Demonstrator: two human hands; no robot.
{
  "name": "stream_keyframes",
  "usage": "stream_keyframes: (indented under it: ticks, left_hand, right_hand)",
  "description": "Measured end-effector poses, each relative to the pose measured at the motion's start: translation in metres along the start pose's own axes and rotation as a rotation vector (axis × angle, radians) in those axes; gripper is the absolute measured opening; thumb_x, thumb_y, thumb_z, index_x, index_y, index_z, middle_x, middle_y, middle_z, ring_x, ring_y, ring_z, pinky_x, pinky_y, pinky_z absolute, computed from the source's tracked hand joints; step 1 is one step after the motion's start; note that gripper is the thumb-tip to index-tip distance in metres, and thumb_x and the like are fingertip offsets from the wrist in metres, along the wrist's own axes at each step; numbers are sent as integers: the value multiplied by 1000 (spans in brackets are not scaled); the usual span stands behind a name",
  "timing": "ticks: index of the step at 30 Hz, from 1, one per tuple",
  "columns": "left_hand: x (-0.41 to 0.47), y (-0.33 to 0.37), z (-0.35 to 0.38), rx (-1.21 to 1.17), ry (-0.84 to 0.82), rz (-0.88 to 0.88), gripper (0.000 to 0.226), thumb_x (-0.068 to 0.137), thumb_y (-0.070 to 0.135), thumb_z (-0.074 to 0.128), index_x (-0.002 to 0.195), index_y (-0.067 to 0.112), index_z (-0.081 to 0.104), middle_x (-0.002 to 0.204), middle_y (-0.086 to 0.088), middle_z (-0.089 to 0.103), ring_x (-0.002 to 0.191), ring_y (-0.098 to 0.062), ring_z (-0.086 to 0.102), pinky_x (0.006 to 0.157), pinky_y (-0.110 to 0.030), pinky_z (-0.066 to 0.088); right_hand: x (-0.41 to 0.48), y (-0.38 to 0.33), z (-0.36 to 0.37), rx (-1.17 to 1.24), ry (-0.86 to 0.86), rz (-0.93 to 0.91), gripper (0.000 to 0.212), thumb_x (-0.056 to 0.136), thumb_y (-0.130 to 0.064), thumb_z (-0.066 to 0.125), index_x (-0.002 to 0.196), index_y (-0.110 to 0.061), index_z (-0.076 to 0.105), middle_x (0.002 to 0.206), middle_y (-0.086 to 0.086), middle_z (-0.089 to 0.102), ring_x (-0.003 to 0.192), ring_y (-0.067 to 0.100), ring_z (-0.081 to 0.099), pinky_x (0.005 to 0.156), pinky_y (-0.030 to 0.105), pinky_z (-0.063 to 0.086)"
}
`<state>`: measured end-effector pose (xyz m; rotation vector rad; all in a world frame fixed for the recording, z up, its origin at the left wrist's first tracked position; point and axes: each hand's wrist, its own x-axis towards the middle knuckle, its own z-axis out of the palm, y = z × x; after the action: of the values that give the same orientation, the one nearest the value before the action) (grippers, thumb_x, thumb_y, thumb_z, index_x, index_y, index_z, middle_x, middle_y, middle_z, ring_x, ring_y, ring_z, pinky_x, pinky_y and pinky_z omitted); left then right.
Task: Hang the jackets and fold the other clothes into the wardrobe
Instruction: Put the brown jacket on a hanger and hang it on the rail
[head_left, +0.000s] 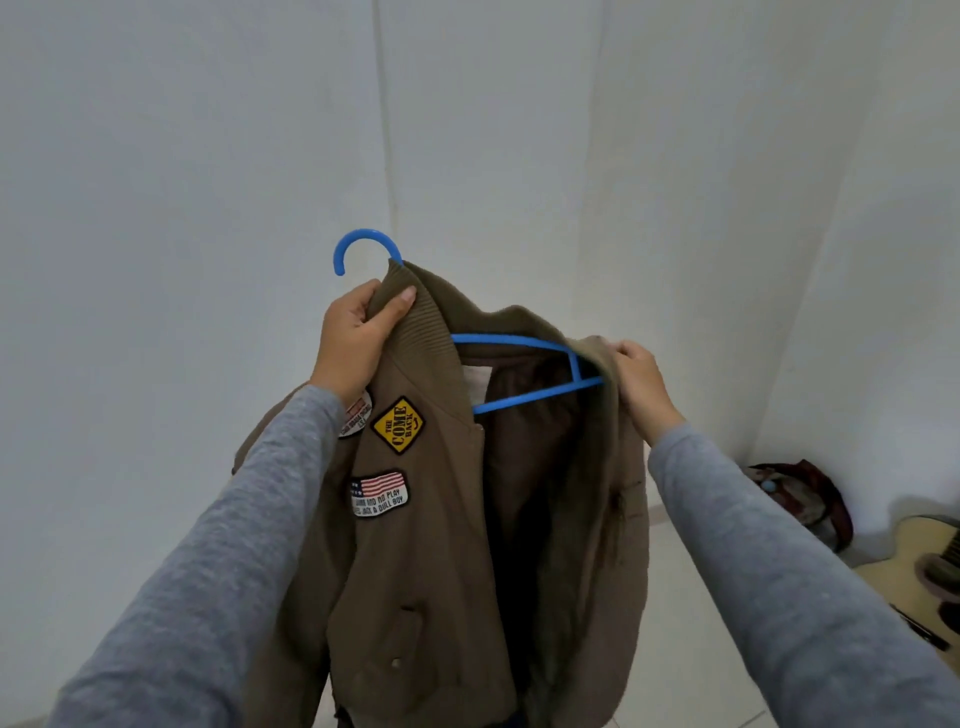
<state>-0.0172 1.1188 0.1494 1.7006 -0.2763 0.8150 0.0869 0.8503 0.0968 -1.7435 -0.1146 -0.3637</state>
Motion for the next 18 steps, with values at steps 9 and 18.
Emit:
stream_keyframes:
  ticks: [9, 18]
  left_hand:
    - [8, -9, -4, 138, 78, -50, 43, 85, 46, 62, 83, 3, 60, 79, -10, 66, 76, -24, 64, 75, -49, 55]
    - [13, -1, -3, 719, 21, 171, 36, 94, 46, 48, 74, 16, 48, 58, 1, 51, 58, -17, 52, 53, -30, 37]
  right_hand:
    - [-31, -13, 16, -22, -288, -344, 24, 97, -24, 51, 83, -9, 63, 72, -3, 56, 70, 6, 51, 68, 17, 42]
    - [-17, -26, 36, -179, -203, -370, 39, 96, -29, 51, 78, 5, 61, 70, 23, 61, 62, 25, 55, 62, 40, 50]
